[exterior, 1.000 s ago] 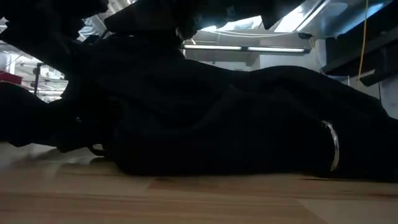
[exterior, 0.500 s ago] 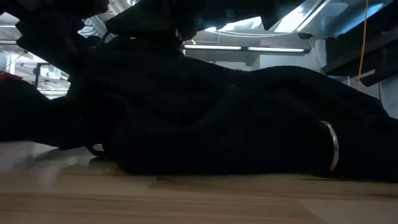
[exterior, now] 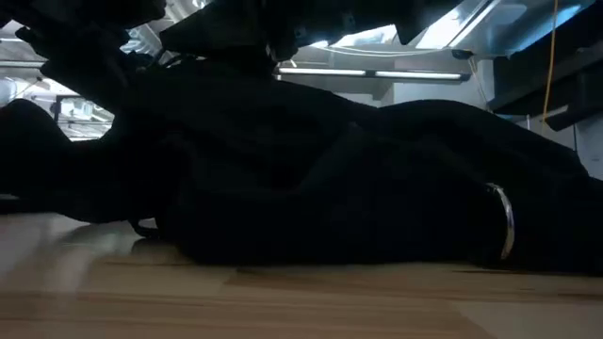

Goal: Unpack backpack
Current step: Open the black bag

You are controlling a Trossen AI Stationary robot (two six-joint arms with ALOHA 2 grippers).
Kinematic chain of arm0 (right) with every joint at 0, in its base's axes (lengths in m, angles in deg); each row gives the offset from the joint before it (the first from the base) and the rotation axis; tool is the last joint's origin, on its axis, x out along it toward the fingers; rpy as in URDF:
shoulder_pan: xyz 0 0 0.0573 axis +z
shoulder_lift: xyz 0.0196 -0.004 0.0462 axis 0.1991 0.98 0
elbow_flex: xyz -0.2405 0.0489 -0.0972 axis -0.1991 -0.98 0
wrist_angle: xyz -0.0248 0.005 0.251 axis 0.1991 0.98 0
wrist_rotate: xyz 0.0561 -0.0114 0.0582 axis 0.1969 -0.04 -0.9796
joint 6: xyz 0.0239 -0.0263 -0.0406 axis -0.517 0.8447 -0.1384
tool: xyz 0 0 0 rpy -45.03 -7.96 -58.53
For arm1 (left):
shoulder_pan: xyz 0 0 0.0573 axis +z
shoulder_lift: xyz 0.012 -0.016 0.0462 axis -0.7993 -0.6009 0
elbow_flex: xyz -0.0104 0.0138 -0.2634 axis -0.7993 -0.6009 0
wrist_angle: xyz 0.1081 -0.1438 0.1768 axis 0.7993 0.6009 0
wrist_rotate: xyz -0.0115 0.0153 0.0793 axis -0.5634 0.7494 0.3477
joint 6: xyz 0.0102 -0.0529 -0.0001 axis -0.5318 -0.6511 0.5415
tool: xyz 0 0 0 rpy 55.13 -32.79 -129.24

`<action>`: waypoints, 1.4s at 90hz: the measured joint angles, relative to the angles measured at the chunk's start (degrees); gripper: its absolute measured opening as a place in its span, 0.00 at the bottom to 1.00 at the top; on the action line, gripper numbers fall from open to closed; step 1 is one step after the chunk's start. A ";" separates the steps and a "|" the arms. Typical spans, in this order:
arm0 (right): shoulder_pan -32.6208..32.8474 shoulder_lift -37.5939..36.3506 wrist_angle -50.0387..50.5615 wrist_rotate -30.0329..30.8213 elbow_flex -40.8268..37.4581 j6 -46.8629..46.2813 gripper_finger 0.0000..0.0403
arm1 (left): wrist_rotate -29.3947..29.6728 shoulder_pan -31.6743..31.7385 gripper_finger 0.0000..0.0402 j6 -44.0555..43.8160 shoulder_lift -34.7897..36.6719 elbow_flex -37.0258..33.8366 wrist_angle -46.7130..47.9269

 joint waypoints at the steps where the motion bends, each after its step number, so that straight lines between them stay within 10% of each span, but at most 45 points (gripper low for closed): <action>1: 0.00 -0.08 0.15 0.01 0.00 0.09 0.00 | 0.00 -0.02 0.01 0.00 0.00 0.00 -0.03; 126: 3.45 -7.84 27.13 8.48 0.00 -3.35 0.00 | 3.45 -0.08 0.00 -1.97 -0.01 0.00 3.39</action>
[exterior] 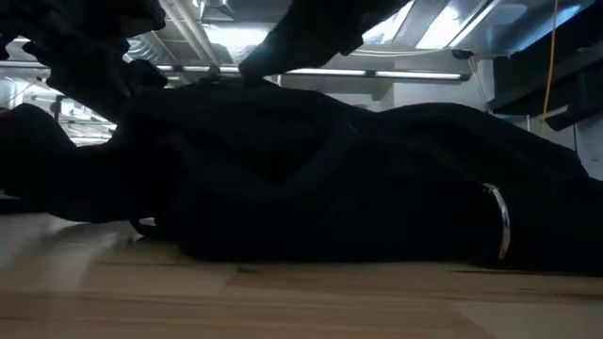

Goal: Unpack backpack
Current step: Open the black bag

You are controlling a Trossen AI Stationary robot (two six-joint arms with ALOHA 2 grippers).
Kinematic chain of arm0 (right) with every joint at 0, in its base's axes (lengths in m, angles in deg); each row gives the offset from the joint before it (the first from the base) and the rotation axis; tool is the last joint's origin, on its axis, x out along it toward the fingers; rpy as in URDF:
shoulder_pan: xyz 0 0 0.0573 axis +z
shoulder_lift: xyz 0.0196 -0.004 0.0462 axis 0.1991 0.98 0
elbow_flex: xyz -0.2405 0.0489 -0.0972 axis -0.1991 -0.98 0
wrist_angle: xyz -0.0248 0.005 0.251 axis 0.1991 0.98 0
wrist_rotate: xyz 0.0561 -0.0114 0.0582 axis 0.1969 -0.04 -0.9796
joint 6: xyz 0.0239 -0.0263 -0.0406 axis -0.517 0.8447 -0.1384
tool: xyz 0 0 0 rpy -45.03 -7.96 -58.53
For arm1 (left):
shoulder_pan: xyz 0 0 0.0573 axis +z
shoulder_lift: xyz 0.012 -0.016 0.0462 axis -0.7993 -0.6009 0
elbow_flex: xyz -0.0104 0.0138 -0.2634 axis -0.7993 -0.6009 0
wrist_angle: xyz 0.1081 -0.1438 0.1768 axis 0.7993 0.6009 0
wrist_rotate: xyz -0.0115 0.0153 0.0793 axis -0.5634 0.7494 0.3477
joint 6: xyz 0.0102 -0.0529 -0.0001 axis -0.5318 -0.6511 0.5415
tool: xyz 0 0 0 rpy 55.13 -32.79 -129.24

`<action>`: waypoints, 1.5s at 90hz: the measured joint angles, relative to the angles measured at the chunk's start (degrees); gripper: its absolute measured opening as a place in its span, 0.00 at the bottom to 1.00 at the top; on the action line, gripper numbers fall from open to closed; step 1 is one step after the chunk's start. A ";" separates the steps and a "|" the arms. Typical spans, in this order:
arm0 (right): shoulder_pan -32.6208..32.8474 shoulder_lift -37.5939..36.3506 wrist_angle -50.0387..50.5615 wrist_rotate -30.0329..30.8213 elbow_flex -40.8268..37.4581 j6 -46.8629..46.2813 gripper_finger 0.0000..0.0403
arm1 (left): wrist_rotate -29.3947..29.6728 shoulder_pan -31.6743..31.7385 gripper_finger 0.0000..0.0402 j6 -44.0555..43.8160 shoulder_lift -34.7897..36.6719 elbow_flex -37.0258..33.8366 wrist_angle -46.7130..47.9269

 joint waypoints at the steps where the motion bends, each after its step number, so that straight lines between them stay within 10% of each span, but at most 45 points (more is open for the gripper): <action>1: 0.00 0.00 0.11 0.06 0.01 -0.01 0.00 | 0.00 0.00 0.00 0.00 -0.01 0.00 0.00; 79: 0.02 0.00 15.57 5.26 0.02 -7.33 0.00 | 4.07 0.00 0.00 -7.00 3.13 0.50 13.71; 135: -0.17 -0.51 24.95 22.28 -0.07 -12.66 0.00 | 1.01 0.00 0.00 -27.01 11.22 0.48 29.02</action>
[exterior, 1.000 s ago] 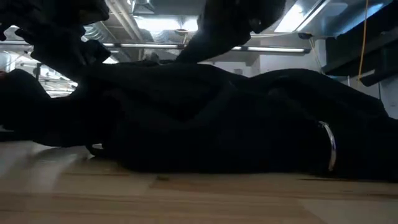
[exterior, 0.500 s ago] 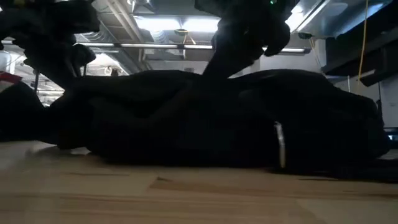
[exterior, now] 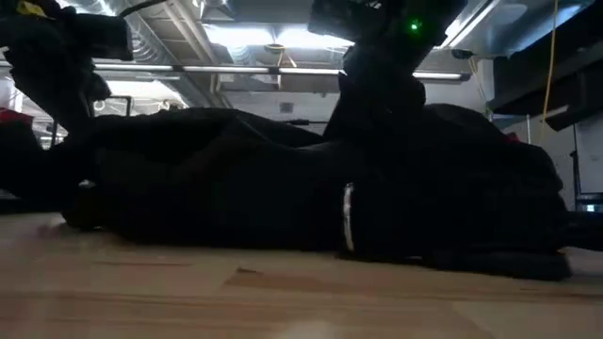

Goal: Unpack backpack
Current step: Open the black bag

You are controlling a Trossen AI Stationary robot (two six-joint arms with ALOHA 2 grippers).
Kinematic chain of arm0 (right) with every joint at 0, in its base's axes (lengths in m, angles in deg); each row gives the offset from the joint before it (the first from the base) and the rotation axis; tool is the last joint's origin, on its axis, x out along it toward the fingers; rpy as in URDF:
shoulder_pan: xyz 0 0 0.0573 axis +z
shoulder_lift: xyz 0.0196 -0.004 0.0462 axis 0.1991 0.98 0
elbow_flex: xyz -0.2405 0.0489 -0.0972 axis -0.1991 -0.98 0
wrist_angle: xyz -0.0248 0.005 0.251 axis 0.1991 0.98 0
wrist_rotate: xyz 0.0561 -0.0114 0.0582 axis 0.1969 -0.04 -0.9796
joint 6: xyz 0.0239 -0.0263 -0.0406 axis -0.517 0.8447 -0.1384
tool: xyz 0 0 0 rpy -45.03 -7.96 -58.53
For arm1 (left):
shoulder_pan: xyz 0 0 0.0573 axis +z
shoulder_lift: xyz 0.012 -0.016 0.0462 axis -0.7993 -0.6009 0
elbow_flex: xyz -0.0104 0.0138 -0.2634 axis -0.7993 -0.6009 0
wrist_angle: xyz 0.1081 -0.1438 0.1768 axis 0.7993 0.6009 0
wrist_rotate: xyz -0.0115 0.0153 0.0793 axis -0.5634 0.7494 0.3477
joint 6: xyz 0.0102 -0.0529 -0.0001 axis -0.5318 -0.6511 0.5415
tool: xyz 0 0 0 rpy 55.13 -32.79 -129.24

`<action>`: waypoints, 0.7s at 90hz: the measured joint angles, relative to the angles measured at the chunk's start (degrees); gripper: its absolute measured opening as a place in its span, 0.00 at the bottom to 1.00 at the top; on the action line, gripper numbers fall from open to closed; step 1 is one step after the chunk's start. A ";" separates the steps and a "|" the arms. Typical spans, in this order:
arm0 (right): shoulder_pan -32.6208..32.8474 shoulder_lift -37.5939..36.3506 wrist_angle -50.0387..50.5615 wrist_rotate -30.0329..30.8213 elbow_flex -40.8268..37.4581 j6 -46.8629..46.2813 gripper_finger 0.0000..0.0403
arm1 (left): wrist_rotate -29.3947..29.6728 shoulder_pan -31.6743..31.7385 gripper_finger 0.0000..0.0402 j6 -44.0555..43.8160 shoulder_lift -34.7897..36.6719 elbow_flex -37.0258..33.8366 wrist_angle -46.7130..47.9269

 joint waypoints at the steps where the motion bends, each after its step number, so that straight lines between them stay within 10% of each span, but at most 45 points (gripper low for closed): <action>1: 0.00 -0.16 0.11 0.26 0.00 -0.23 0.00 | -0.14 0.00 0.00 -0.23 0.17 0.00 0.03; 63: -1.73 -21.89 3.82 8.29 -21.92 -19.19 0.00 | -1.28 0.00 0.00 -6.14 2.84 -0.02 4.14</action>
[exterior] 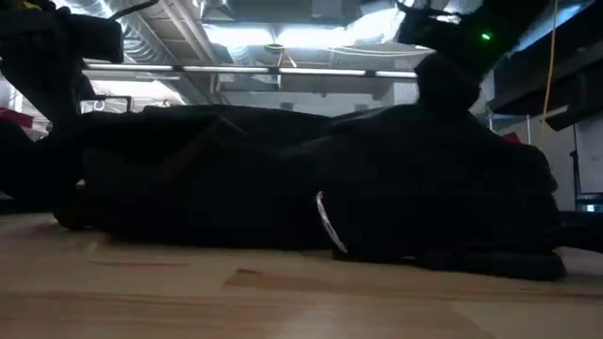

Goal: Unpack backpack
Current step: Open the black bag

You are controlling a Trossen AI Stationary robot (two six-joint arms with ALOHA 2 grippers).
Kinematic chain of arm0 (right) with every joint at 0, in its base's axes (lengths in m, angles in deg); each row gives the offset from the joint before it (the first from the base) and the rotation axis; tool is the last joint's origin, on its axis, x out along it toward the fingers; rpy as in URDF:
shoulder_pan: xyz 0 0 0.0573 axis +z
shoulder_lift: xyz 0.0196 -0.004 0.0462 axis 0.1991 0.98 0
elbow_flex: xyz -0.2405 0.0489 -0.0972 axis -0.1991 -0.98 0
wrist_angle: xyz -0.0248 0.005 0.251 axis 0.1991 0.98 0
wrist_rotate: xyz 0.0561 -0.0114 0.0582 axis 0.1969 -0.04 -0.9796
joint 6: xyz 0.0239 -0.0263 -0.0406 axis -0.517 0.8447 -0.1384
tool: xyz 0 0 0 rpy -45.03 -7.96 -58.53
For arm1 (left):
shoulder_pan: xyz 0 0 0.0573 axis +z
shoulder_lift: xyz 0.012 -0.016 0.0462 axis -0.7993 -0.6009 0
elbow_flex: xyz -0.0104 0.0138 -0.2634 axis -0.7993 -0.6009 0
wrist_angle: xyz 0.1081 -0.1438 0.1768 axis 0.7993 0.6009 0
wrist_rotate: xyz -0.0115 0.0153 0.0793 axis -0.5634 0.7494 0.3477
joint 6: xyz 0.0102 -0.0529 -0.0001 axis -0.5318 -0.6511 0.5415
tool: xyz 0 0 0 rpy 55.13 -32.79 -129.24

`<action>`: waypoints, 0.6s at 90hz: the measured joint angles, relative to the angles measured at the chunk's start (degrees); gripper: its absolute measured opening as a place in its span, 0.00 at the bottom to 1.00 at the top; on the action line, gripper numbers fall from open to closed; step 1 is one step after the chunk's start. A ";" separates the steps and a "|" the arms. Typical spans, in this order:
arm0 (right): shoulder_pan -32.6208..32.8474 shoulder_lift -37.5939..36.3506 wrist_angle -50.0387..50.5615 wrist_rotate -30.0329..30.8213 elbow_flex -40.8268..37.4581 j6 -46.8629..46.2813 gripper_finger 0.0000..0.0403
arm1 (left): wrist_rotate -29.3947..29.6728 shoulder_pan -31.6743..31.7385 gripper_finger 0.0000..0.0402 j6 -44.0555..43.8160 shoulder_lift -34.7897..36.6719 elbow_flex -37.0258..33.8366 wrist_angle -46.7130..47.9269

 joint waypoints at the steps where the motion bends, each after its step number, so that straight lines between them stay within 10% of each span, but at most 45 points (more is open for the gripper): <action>1: 0.00 -0.42 0.06 0.04 -0.46 -0.49 0.00 | -0.01 0.00 0.00 0.01 0.00 -0.01 0.01; 54: 0.01 -15.77 7.27 8.31 -10.08 -21.06 0.00 | 0.60 -0.03 0.00 0.18 -0.02 -0.02 0.02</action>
